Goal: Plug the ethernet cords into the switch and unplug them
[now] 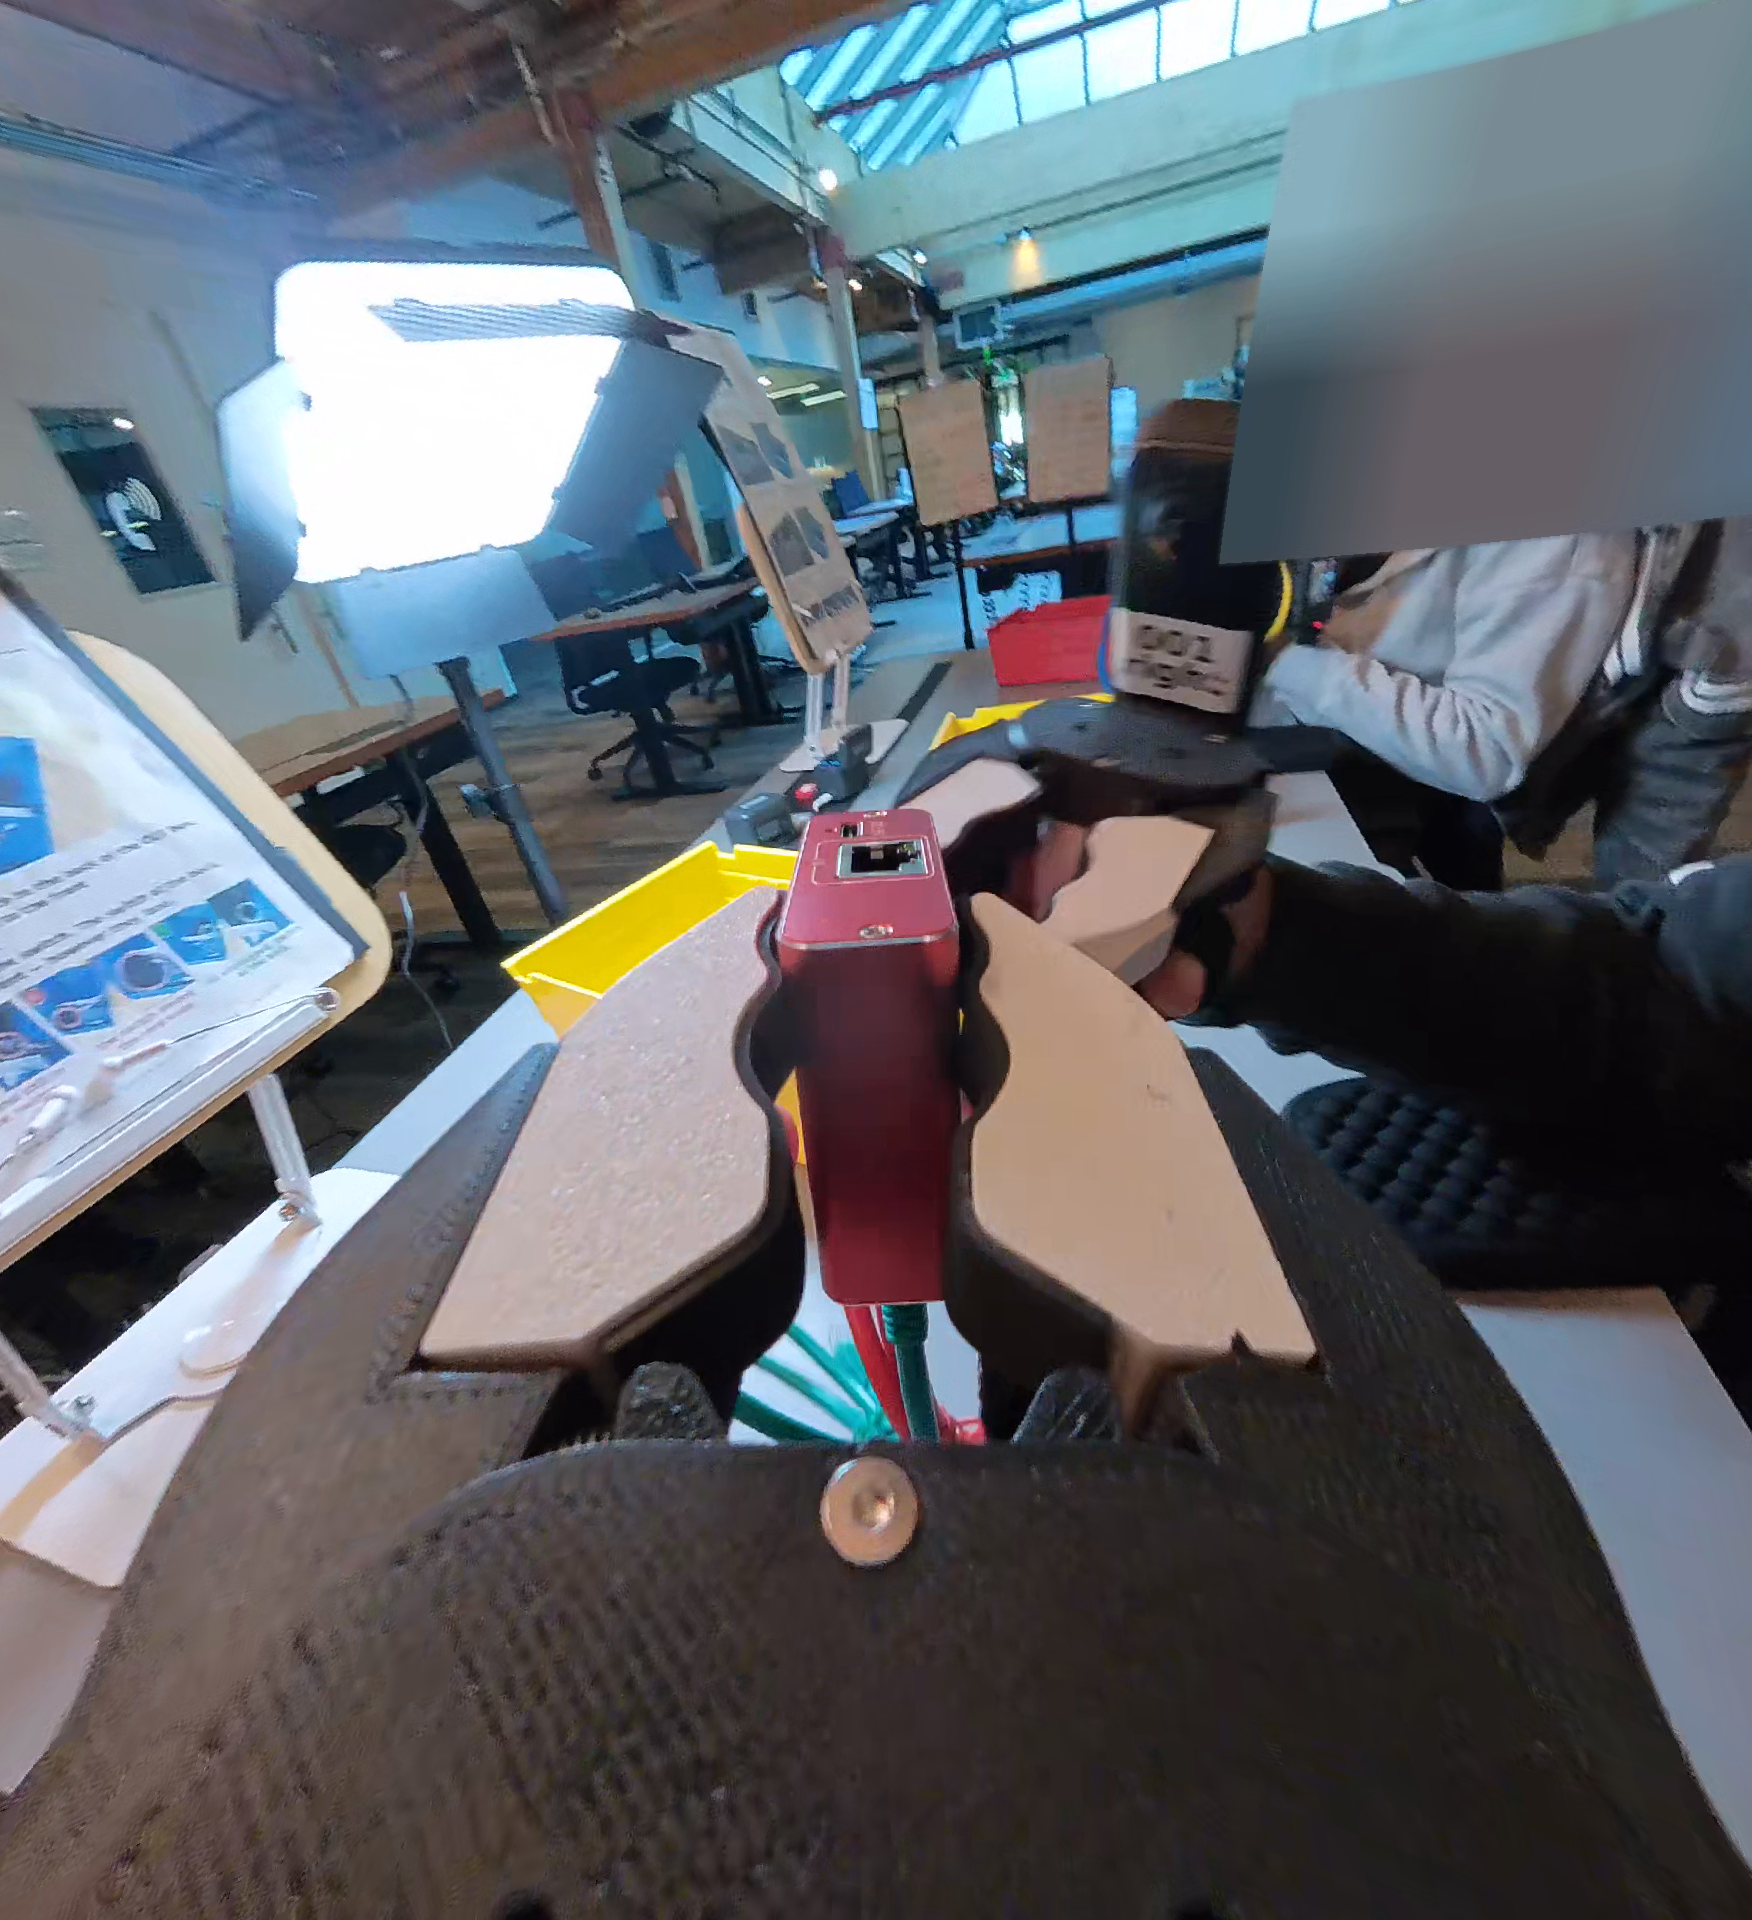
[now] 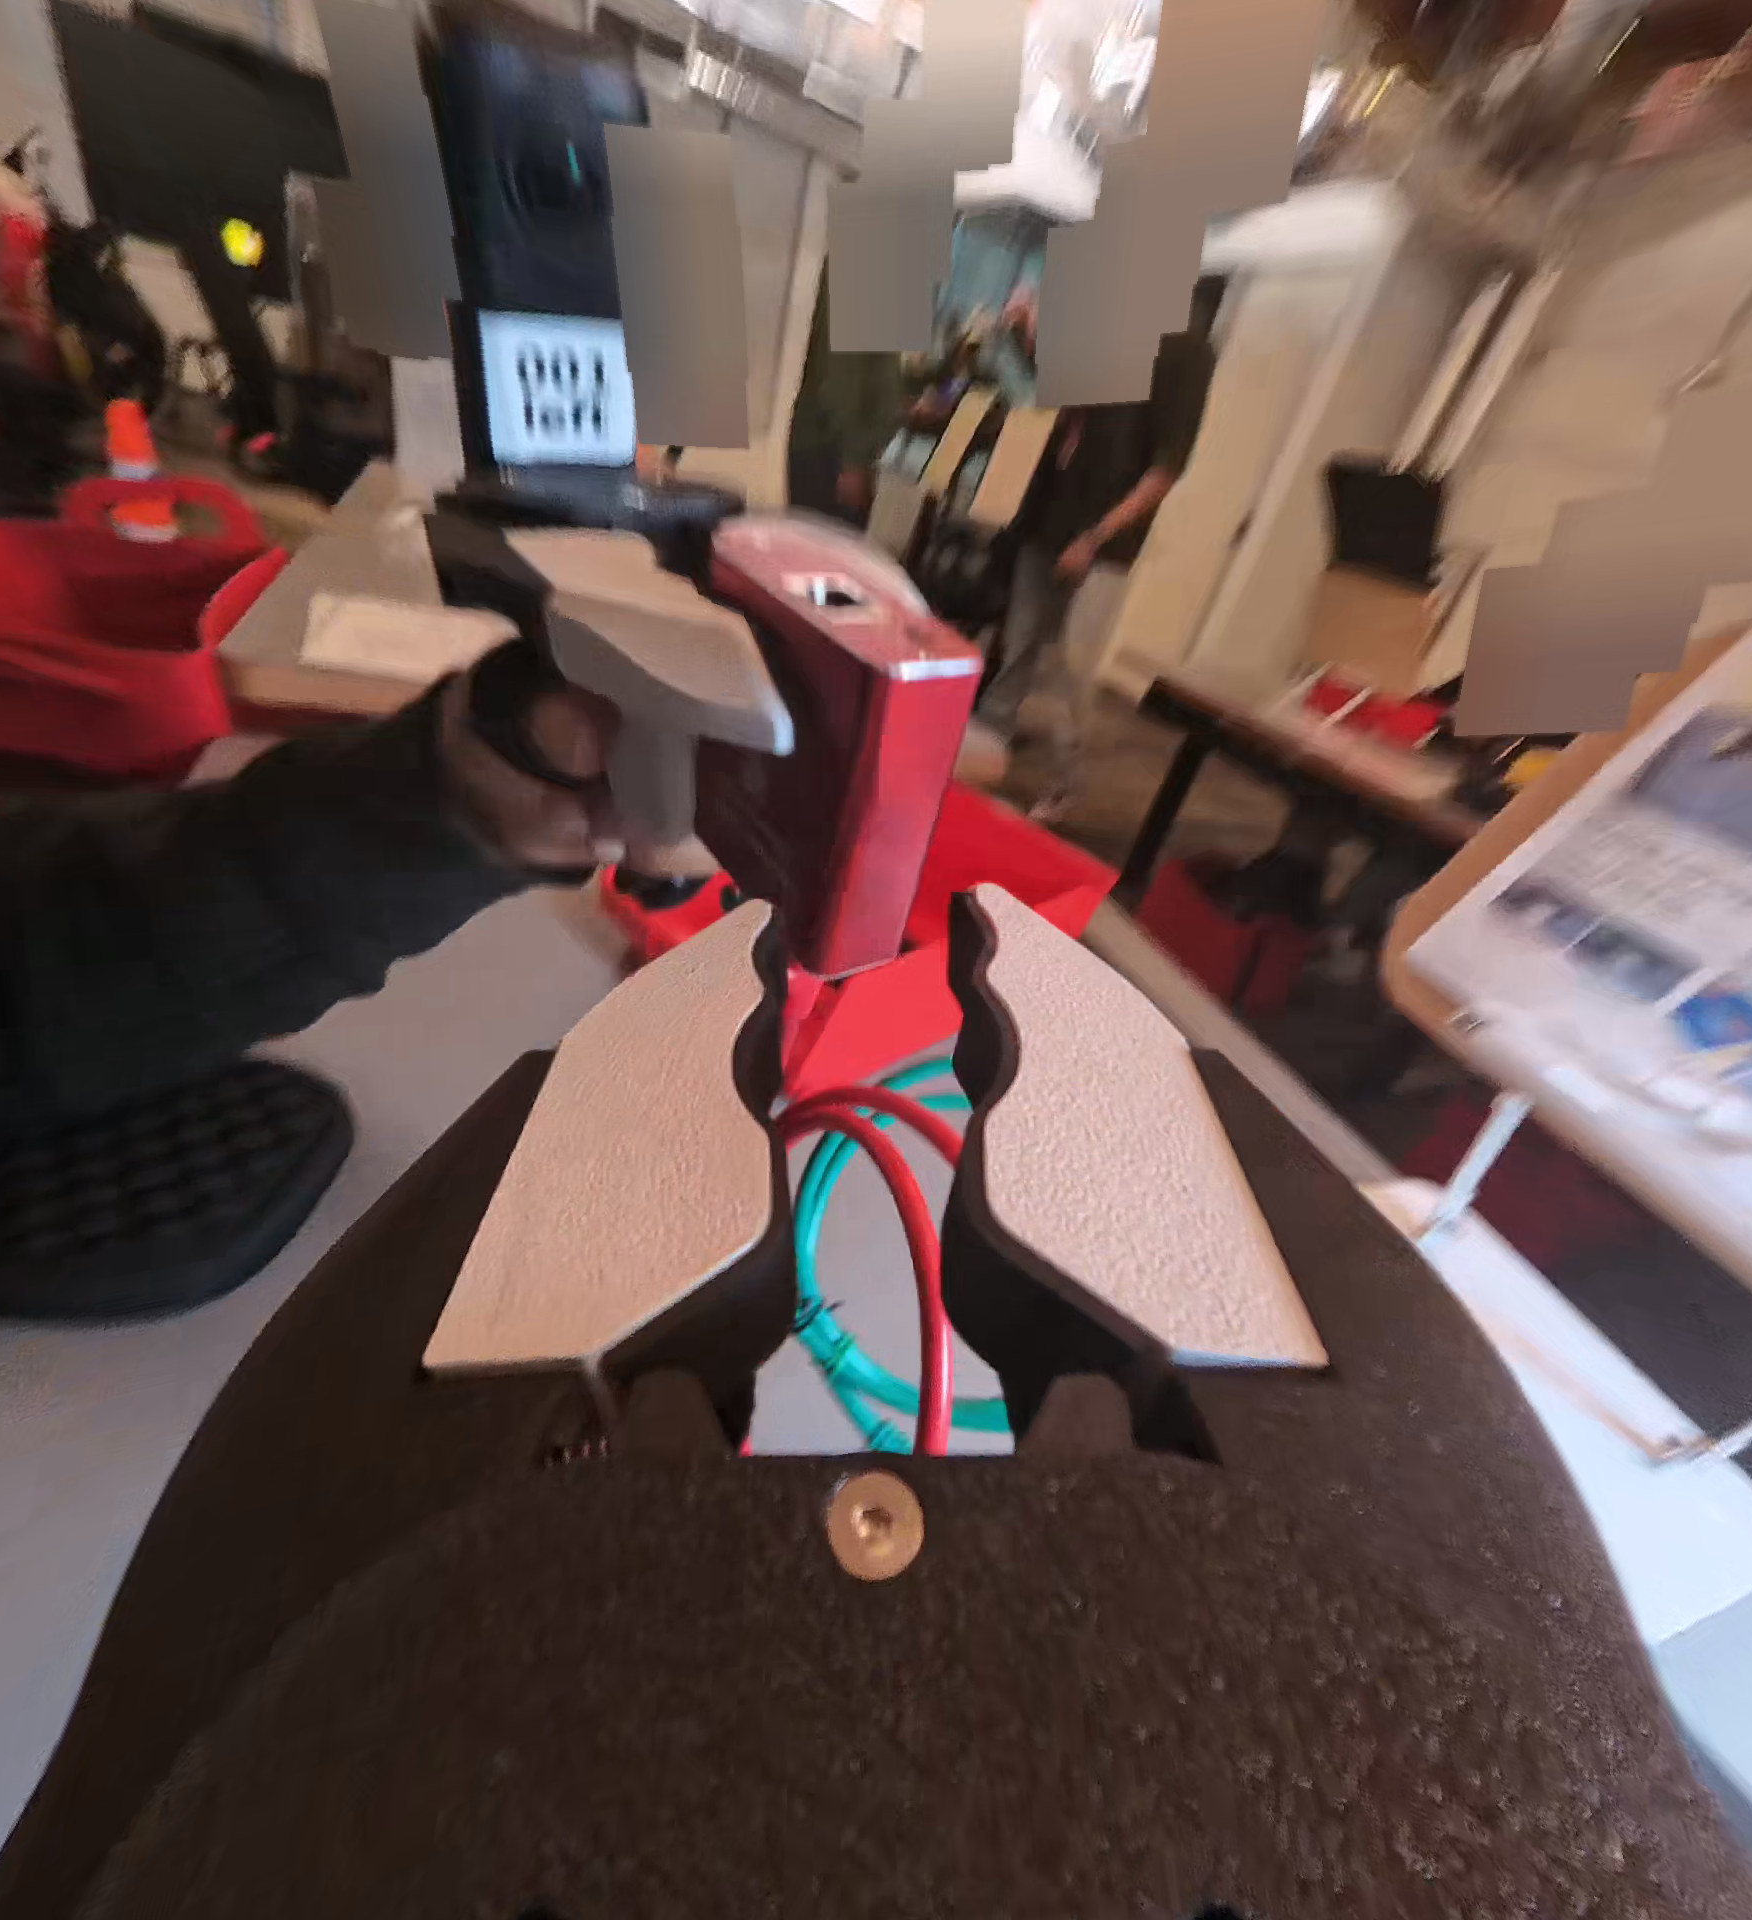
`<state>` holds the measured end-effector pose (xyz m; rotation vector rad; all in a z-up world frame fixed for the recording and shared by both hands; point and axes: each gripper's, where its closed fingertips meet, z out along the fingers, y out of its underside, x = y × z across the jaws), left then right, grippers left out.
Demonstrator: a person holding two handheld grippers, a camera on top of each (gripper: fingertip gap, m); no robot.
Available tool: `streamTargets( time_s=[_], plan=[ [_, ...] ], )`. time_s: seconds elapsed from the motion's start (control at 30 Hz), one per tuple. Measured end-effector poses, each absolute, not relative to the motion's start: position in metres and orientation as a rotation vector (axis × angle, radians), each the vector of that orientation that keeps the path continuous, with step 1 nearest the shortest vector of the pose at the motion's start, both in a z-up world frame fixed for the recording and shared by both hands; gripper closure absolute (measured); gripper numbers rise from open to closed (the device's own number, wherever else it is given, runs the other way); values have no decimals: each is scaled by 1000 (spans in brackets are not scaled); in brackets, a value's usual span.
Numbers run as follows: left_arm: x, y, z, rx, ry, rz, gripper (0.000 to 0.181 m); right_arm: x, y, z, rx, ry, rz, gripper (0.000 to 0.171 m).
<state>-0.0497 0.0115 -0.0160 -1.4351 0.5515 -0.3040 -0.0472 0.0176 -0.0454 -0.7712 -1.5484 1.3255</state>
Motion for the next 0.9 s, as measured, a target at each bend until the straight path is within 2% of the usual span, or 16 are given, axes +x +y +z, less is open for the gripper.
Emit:
streamTargets(
  time_s=[0.1,0.2,0.3,0.4,0.57,0.67,0.9],
  plan=[
    [-66,9,-9,-1417,485,-305,152,-37,12,-32,-728,-1524,1291,150],
    [-73,7,-4,-1390,445,-330,152,-39,-6,-58,-819,-1710,1314,148],
    [-67,7,-3,-1375,449,-393,152,-58,-4,-78,-868,-1687,1344,146],
    [-54,8,-6,-1360,478,-452,153,-65,-4,-70,-855,-1593,1533,146],
    [-41,10,-8,-1315,488,-574,153,-62,-4,-80,-815,-1648,1577,147],
    [-40,10,-7,-1281,479,-616,153,-54,-9,-75,-761,-1634,1716,158],
    [-42,6,-6,-1278,508,-597,152,-53,-14,-72,-786,-1635,1791,158]
  ],
)
